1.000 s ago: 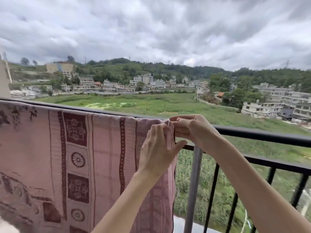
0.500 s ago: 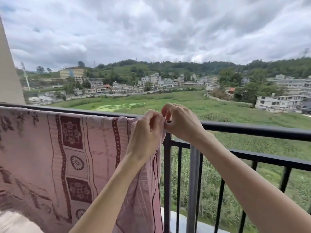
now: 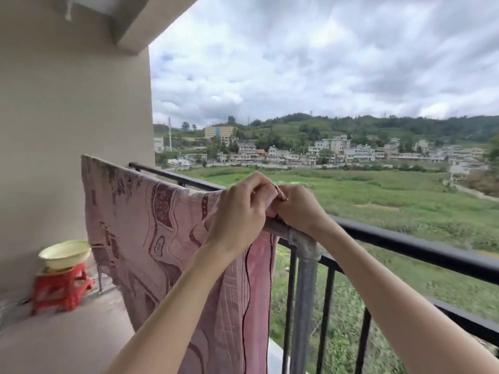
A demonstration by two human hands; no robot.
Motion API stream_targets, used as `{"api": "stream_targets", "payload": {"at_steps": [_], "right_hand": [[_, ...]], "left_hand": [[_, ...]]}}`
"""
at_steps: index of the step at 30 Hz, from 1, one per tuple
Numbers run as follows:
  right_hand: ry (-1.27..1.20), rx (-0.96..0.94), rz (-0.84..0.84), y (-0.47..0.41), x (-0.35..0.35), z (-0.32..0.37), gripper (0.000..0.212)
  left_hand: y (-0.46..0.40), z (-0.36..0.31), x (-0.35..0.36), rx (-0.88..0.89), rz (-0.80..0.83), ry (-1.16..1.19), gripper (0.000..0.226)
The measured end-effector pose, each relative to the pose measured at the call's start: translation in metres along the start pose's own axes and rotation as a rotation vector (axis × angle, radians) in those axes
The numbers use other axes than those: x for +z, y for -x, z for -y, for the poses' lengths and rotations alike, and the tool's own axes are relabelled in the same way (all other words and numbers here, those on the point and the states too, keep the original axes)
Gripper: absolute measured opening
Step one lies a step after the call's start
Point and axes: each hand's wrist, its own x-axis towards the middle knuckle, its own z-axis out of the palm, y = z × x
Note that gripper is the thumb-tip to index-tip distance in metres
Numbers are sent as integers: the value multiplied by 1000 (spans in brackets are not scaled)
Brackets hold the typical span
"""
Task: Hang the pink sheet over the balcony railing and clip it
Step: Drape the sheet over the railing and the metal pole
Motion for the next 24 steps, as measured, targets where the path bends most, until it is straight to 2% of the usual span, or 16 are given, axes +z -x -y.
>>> {"api": "stream_targets", "payload": {"at_steps": [3,7,12,14,16,22,24], "right_hand": [[-151,117,86,-3,0,0,24],[-267,150,122,1,1,-5,12],[-504,208,184,19,28,-18,8],[-488,144,124,28,46,-24,2],[-444,58,-7,35,57,-26,5],[-517,-132,-235,39,77,8,28],[-559,-137,-300,38,79,23,36]], "left_hand": [[5,1,-6,-35,-29,-31,14],[15,5,-16,-46,-30,-89,12],[38,20,-34,-33,3,-128,12],[50,30,-41,-50,-13,-142,12],[54,35,-46,-65,-49,-151,12],[56,40,-74,-34,-202,-142,9],[66,45,-79,-25,-211,-151,9]]}}
